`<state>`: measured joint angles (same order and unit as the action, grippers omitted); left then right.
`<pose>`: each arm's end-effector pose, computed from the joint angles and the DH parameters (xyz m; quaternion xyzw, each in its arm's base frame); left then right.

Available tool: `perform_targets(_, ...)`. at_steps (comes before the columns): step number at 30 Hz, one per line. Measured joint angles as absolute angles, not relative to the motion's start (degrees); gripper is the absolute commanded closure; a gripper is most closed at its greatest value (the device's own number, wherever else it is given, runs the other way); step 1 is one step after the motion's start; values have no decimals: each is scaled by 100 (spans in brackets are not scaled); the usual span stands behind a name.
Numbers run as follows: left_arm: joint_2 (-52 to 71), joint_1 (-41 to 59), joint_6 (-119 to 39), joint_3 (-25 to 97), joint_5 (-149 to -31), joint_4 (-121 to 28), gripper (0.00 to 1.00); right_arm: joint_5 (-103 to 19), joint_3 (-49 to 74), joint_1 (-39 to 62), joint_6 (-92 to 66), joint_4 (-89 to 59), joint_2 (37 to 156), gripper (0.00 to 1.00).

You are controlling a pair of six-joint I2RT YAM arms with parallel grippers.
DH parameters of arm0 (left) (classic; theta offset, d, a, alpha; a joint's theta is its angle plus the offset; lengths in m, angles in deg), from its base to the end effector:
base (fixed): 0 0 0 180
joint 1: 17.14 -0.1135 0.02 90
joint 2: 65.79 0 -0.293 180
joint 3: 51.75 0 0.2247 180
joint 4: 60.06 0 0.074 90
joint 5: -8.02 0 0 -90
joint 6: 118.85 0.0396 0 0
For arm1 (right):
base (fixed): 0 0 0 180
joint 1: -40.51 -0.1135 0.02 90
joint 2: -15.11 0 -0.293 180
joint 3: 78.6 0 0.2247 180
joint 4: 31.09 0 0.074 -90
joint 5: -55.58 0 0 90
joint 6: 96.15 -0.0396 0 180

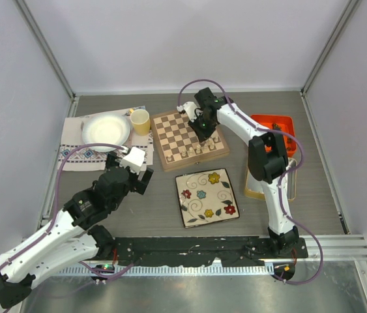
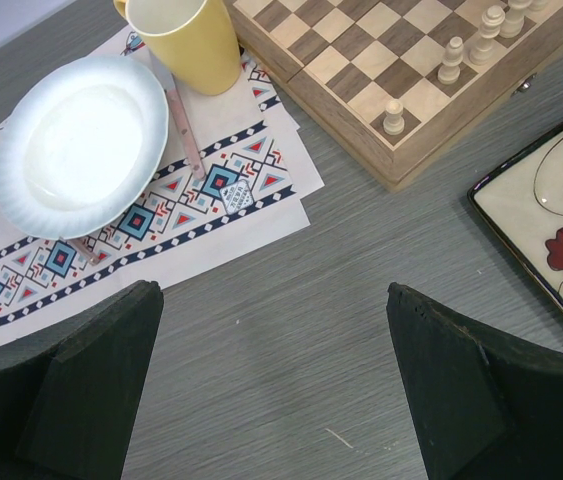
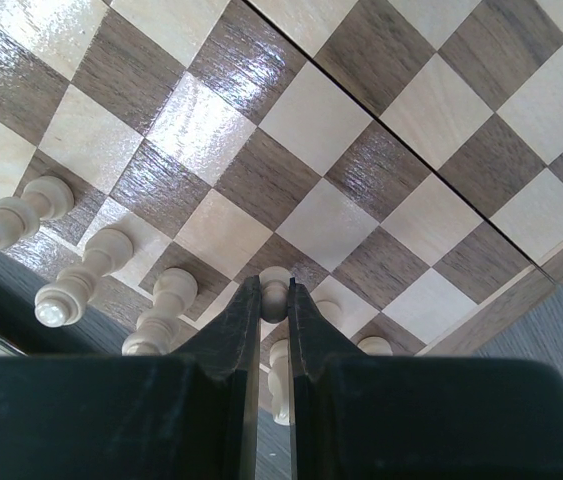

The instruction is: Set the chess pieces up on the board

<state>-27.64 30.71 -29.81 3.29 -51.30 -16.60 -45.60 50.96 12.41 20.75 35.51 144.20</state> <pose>0.0829 -0.0615 0.3114 0.1988 0.8080 -0.0045 0.5547 0.4155 0.2306 0.2396 -0.4675 0.8544 0.0975 0.2048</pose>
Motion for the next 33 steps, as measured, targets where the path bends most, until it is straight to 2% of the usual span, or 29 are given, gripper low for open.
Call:
perform_targets(15,-2753,3039,-2983,329,-5163,-1665,1,-4499,5096,1241,2073,3553,14545,88)
perform_targets(33,-2753,3008,-2983,329,-5189,-1665,0,-4499,5096,1237,2073,3551,14560,71)
